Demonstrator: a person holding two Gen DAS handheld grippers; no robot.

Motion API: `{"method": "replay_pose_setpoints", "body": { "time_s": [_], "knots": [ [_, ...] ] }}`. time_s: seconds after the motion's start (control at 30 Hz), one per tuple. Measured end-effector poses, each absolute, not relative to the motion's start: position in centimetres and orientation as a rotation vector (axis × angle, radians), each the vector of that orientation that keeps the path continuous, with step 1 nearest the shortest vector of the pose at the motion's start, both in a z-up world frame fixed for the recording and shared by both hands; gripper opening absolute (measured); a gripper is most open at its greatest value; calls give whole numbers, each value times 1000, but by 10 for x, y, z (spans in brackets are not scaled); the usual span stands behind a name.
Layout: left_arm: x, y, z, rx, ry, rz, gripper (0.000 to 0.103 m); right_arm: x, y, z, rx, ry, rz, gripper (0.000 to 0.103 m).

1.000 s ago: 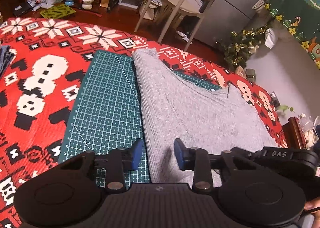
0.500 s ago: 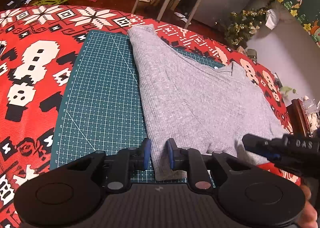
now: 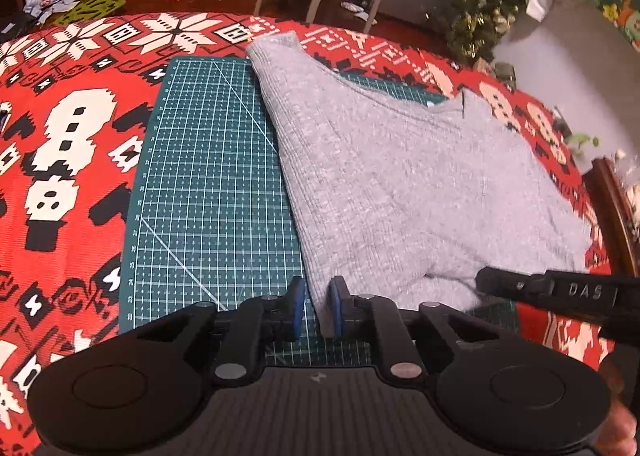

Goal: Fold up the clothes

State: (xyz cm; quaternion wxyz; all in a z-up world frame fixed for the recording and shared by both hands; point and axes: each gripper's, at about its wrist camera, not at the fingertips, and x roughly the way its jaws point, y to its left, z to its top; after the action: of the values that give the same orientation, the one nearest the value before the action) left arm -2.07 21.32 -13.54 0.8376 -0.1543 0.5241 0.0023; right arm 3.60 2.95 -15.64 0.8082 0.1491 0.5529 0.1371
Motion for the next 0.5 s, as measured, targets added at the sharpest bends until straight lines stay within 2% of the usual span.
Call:
{"method": "replay_pose_setpoints", "body": {
  "time_s": [0.17, 0.5],
  "knots": [
    [-23, 214, -136, -302, 1123, -4, 12, 40, 27, -160, 320, 1199, 297, 3],
    [-42, 243, -132, -419, 1123, -14, 10, 41, 19, -152, 350, 1201, 333, 5]
  ]
}}
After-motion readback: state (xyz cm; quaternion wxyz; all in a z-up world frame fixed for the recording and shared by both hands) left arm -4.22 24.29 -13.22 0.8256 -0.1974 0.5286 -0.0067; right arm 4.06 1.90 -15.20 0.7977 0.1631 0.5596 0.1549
